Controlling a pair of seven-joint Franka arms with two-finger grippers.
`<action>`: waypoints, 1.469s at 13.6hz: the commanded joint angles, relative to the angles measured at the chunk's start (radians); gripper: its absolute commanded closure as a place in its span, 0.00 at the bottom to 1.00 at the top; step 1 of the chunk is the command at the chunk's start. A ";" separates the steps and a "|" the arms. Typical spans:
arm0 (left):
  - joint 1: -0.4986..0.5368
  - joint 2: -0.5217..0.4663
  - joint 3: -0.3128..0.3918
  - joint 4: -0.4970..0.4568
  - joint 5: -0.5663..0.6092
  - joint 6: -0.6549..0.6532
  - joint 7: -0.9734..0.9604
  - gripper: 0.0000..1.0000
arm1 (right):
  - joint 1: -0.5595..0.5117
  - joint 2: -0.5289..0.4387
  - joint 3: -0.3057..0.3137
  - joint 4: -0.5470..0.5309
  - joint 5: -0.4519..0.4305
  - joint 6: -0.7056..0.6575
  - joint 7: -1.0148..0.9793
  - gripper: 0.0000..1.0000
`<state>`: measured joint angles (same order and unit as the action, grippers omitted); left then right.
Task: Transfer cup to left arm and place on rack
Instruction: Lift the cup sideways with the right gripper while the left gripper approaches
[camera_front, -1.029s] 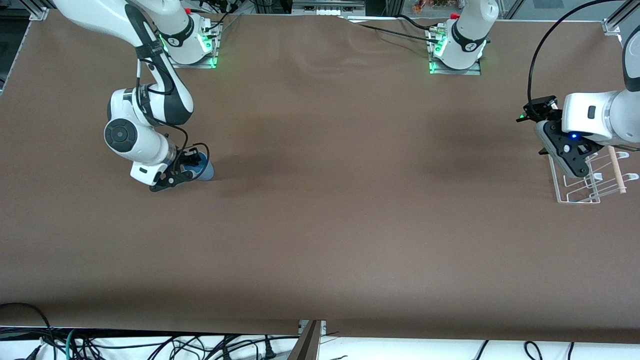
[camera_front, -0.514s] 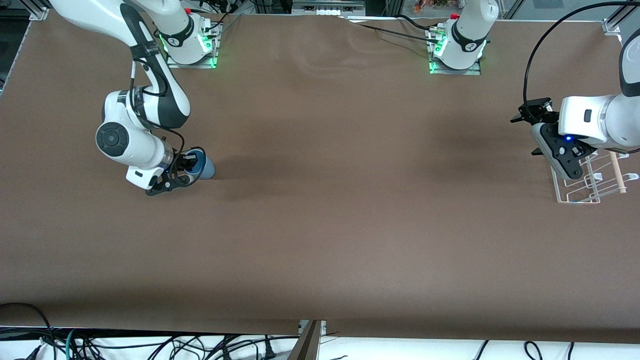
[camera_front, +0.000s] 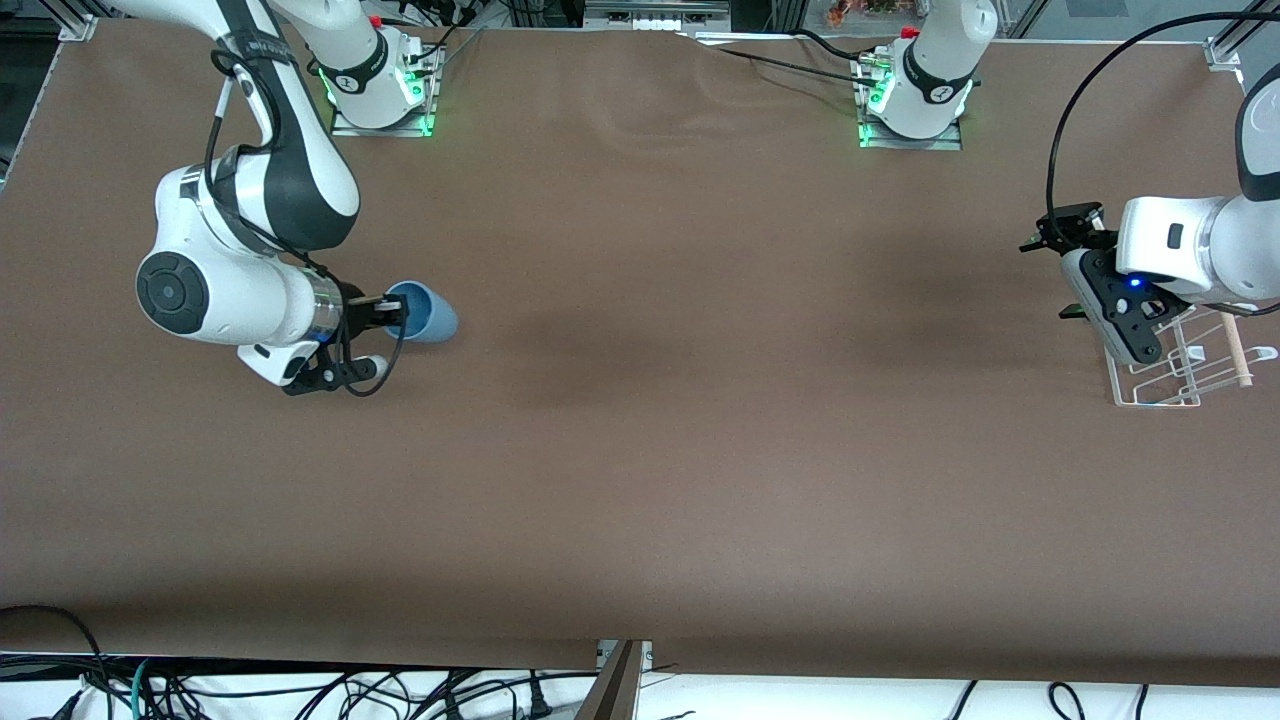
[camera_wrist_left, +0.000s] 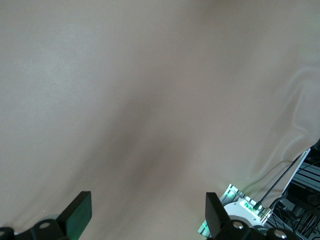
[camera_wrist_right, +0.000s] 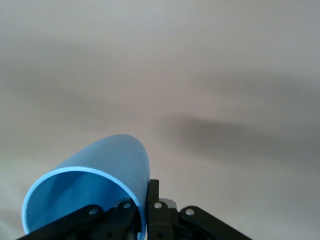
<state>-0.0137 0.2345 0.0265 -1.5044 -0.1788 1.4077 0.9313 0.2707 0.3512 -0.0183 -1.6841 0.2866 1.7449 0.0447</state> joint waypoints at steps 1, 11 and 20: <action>0.001 0.012 0.000 -0.022 -0.051 0.026 0.099 0.00 | 0.047 0.106 -0.002 0.217 0.145 -0.143 0.212 1.00; -0.032 0.075 -0.022 -0.071 -0.481 0.154 0.316 0.00 | 0.231 0.268 0.000 0.491 0.706 0.081 0.984 1.00; -0.049 0.092 -0.180 -0.074 -0.544 0.327 0.369 0.00 | 0.317 0.391 0.086 0.629 0.783 0.473 1.425 1.00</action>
<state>-0.0676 0.3272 -0.1491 -1.5694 -0.6982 1.7047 1.2493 0.5962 0.7094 0.0515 -1.1147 1.0482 2.2017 1.4234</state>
